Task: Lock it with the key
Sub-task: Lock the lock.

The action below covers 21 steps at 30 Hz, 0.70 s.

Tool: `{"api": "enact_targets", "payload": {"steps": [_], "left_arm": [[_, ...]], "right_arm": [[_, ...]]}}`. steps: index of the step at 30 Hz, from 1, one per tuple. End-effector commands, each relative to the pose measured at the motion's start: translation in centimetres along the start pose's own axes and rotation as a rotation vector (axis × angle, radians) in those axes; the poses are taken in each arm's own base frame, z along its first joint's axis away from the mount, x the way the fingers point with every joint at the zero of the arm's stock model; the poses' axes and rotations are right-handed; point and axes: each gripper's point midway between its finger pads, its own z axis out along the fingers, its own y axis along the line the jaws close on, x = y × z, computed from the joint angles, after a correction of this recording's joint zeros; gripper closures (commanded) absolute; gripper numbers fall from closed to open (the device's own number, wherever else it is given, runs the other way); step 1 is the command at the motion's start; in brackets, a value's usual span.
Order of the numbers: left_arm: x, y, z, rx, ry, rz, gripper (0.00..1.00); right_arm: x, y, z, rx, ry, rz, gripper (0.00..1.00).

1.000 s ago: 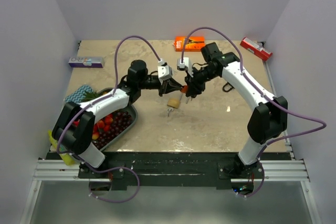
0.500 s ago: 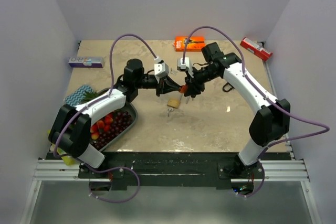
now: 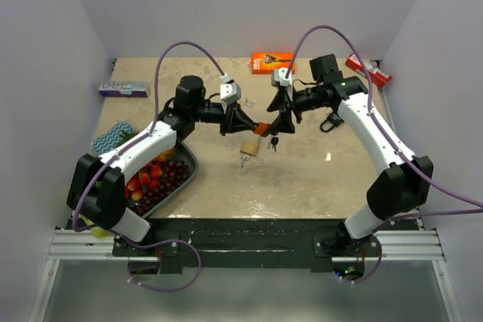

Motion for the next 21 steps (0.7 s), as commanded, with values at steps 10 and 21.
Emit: {"api": "enact_targets", "payload": {"steps": [10,21], "left_arm": [[-4.5,0.4,-0.9,-0.003,-0.069,0.095,1.0],[-4.1,0.5,-1.0,-0.005,-0.064,0.083,1.0]], "right_arm": [[2.1,1.5,-0.9,-0.079,0.067,0.041,0.41],[2.7,0.7,-0.5,-0.086,0.083,0.033,0.77]]}}
